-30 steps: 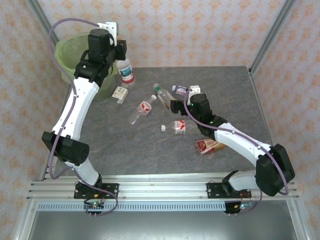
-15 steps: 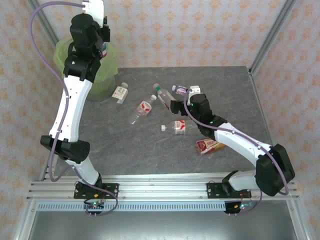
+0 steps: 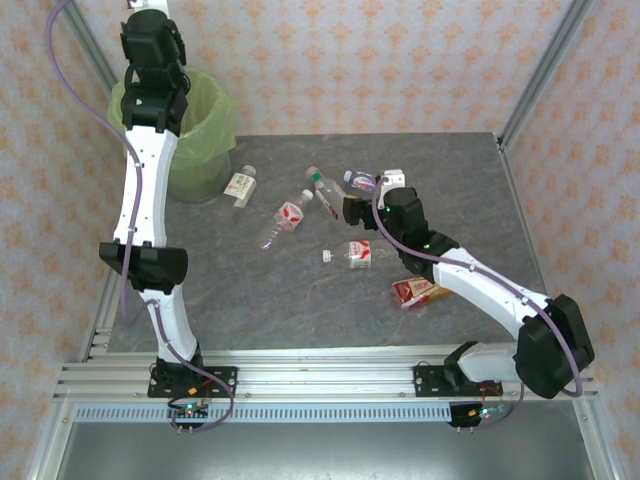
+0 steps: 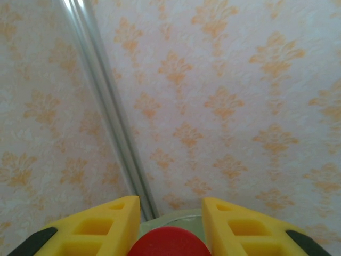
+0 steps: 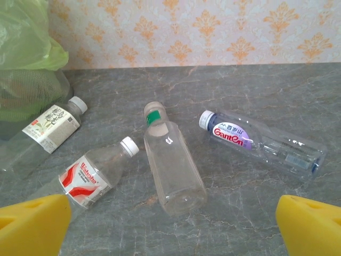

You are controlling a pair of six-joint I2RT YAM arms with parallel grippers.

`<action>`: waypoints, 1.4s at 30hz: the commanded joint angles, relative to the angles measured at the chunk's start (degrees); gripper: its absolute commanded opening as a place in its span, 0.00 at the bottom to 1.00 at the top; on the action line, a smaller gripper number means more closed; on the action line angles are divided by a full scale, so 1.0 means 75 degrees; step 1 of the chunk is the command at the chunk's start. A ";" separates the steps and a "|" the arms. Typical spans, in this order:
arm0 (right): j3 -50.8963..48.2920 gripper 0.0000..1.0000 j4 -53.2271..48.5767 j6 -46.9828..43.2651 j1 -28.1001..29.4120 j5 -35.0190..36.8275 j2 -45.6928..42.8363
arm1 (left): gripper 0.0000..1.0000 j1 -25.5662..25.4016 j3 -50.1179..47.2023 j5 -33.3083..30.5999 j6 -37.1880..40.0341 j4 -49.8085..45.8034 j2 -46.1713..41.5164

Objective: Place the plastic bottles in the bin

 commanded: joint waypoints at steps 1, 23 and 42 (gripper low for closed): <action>-0.0109 0.99 -0.0046 0.0120 -0.0027 0.0256 -0.0246 | 0.00 0.0299 0.0751 -0.0571 -0.0511 -0.0755 0.0609; -0.0117 0.99 -0.0284 0.0040 -0.0028 0.0326 -0.0451 | 0.01 0.0587 0.0176 -0.1089 -0.1587 -0.1932 0.1864; -0.0303 0.99 -0.0147 0.0081 -0.0029 0.0366 -0.0614 | 0.94 0.0587 0.0614 0.0029 -0.2214 -0.2992 0.1699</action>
